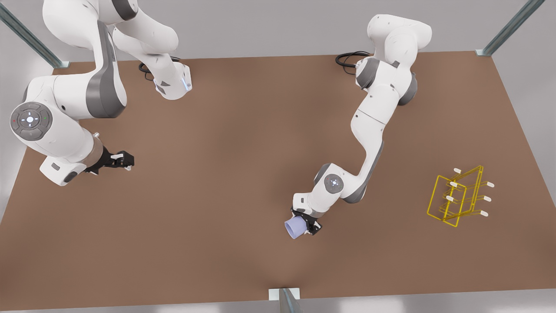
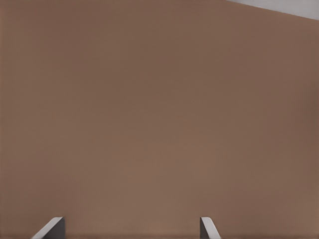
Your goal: Place the cup on the cup holder
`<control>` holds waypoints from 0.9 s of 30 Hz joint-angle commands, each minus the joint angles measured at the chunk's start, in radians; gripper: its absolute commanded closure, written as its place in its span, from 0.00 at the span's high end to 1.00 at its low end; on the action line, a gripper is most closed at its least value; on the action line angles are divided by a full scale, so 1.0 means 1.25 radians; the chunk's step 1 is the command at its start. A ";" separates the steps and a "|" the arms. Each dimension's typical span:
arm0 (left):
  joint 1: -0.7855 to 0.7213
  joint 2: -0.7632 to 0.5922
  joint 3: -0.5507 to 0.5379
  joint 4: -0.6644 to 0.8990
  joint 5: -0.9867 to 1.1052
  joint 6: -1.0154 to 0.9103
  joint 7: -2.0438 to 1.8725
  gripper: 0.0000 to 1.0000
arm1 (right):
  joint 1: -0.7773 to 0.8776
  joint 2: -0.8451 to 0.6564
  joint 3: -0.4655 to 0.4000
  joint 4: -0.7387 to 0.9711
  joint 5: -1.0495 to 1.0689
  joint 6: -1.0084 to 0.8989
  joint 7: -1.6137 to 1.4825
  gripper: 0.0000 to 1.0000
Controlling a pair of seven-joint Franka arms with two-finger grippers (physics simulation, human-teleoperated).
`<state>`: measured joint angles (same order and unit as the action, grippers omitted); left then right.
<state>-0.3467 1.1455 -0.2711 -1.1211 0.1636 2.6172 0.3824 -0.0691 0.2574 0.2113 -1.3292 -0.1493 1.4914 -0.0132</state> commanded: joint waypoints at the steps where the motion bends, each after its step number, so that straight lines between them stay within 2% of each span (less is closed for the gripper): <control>1: 0.001 0.003 0.000 0.001 -0.001 0.002 -0.032 0.86 | 0.000 -0.001 0.000 0.001 0.000 0.000 -0.010 1.00; 7: 0.000 -0.001 0.000 0.001 -0.001 0.001 -0.033 0.85 | 0.000 -0.001 0.000 0.001 0.000 0.000 -0.010 1.00; 9: 0.000 -0.003 0.000 0.001 -0.001 0.001 -0.038 0.80 | 0.000 -0.001 0.000 0.001 0.000 0.000 -0.010 1.00; 11: 0.001 -0.022 0.001 0.000 0.003 -0.008 -0.037 0.80 | 0.000 -0.001 0.000 0.001 0.000 0.000 -0.010 1.00; 14: 0.000 -0.093 0.041 -0.001 0.056 -0.191 -0.037 0.80 | -0.001 -0.001 0.000 0.001 0.000 0.000 -0.010 1.00; 17: 0.002 -0.168 0.068 -0.001 0.269 -0.515 -0.015 0.80 | -0.002 -0.002 -0.002 0.001 0.000 0.000 -0.010 1.00; 19: 0.005 -0.211 0.094 0.000 0.353 -0.670 0.089 0.80 | -0.002 -0.002 -0.003 0.001 0.000 0.000 -0.010 1.00; 21: 0.000 -0.221 0.121 0.000 0.574 -0.827 0.220 0.80 | -0.002 -0.002 -0.005 0.001 -0.001 0.000 -0.012 1.00; 24: 0.004 -0.219 0.122 0.000 0.870 -1.004 0.355 0.80 | -0.002 -0.002 -0.005 0.001 -0.002 0.000 -0.012 1.00; 27: 0.020 -0.221 0.125 -0.016 1.043 -1.097 0.455 0.80 | 0.000 -0.002 -0.005 0.001 -0.011 0.000 -0.012 1.00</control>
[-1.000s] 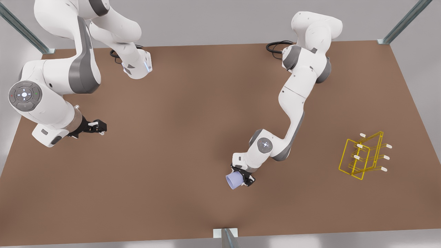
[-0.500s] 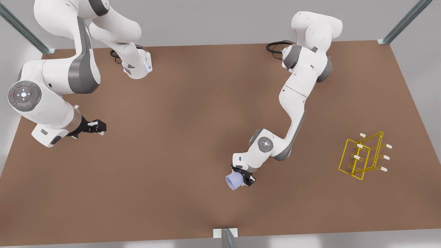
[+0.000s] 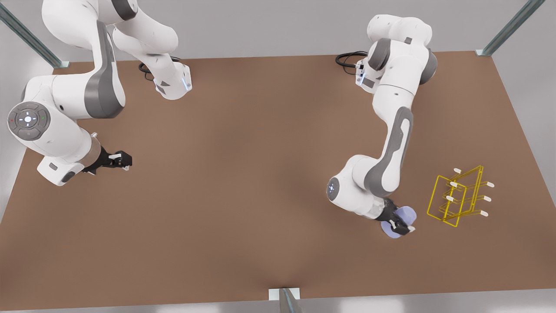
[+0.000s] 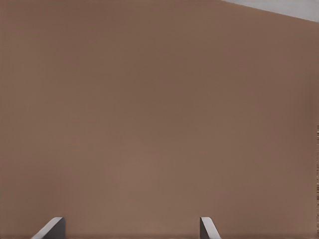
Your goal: Place the cup on the cup holder
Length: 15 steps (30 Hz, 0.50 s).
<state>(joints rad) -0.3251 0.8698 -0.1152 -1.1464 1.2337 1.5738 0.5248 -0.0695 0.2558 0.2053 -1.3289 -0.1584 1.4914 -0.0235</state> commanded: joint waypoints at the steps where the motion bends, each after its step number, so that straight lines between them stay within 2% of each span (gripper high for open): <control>1: 0.010 -0.014 0.010 -0.042 0.265 -0.291 0.378 0.80 | -0.001 -0.001 0.000 0.000 -0.003 0.000 -0.003 1.00; 5: 0.010 -0.094 0.053 -0.199 0.310 -0.314 0.389 0.80 | -0.001 -0.001 0.000 0.000 -0.005 -0.002 -0.003 1.00; 9: 0.045 -0.099 0.057 -0.295 0.330 -0.342 0.378 0.80 | -0.001 -0.001 0.000 0.000 -0.005 0.000 -0.003 1.00; 15: 0.072 -0.097 0.057 -0.346 0.334 -0.333 0.356 0.80 | -0.001 -0.001 0.000 0.000 -0.006 0.000 -0.003 1.00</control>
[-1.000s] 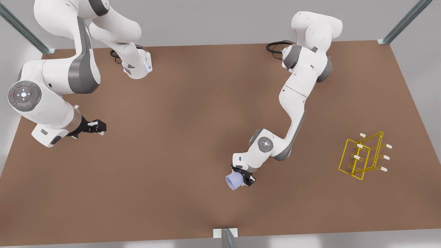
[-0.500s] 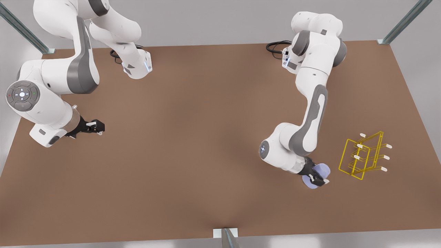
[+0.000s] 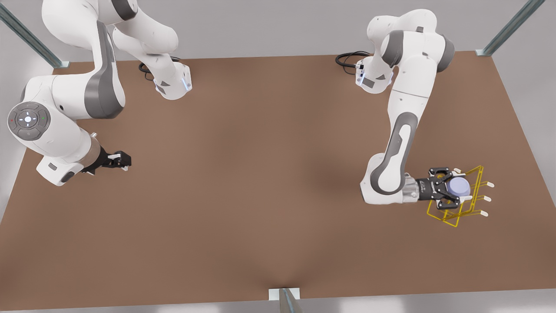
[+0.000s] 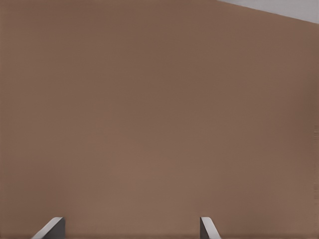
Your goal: Place the cup on the cup holder
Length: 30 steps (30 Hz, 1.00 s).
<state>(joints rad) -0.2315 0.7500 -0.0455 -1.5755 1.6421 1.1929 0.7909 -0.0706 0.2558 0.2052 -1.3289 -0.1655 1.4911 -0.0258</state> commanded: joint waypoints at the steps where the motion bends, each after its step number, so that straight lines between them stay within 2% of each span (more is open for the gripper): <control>1: 0.011 0.001 0.000 -0.004 0.006 -0.019 0.116 0.80 | 0.000 -0.001 0.000 0.000 0.000 0.000 -0.001 1.00; 16: 0.044 0.025 -0.004 -0.045 -0.095 0.119 -0.112 0.80 | -0.001 0.005 0.001 0.000 0.004 0.002 0.003 1.00; 30: 0.053 0.027 -0.003 -0.047 -0.099 0.159 -0.184 0.80 | 0.000 0.011 0.001 0.011 0.002 0.002 0.003 1.00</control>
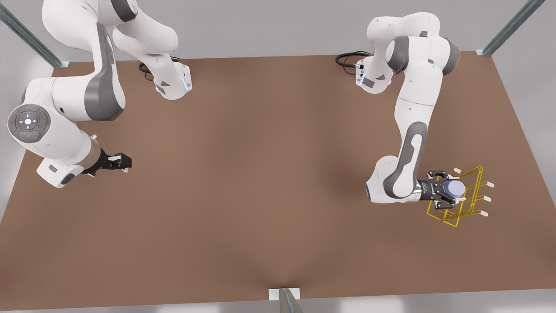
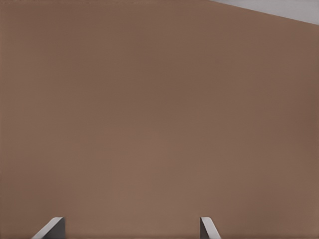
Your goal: Place the cup on the cup holder
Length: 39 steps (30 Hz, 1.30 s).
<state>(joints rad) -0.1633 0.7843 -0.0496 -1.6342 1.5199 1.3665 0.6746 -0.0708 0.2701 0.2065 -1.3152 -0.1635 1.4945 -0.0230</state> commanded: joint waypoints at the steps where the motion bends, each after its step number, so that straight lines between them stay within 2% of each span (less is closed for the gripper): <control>1: 0.007 0.000 0.000 -0.004 -0.001 0.026 -0.094 0.80 | -0.001 -0.001 0.000 0.000 0.001 0.000 0.001 1.00; 8: 0.013 0.008 0.000 -0.014 -0.001 0.047 -0.119 0.80 | -0.016 -0.001 -0.001 0.002 0.001 0.000 0.000 1.00; 9: 0.014 0.007 0.000 -0.014 -0.001 0.046 -0.119 0.84 | -0.013 -0.001 0.000 0.002 0.001 0.000 0.000 1.00; 10: 0.014 0.007 0.000 -0.014 -0.001 0.046 -0.119 1.00 | -0.012 -0.001 0.000 0.002 0.001 0.000 0.000 1.00; 26: 0.013 -0.002 0.000 -0.034 -0.001 0.024 -0.119 1.00 | -0.010 0.000 0.000 0.002 0.001 0.000 0.001 1.00; 28: 0.013 -0.002 0.000 -0.034 -0.001 0.024 -0.116 0.85 | -0.010 0.000 0.000 0.002 0.001 0.000 0.000 1.00; 34: 0.012 -0.002 0.000 -0.034 -0.001 0.016 -0.113 0.78 | -0.004 0.004 0.002 0.005 0.001 0.000 0.001 1.00; 36: 0.010 -0.005 0.000 -0.033 -0.001 0.009 -0.113 0.72 | 0.000 0.004 0.002 0.005 0.001 0.000 0.001 1.00; 39: 0.009 -0.009 0.000 -0.031 -0.001 0.003 -0.108 0.70 | -0.002 0.004 0.000 0.007 -0.001 0.000 0.001 1.00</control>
<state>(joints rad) -0.1516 0.7756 -0.0495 -1.6746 1.5218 1.3866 0.5479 -0.0735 0.2758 0.2071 -1.3078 -0.1640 1.4945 -0.0218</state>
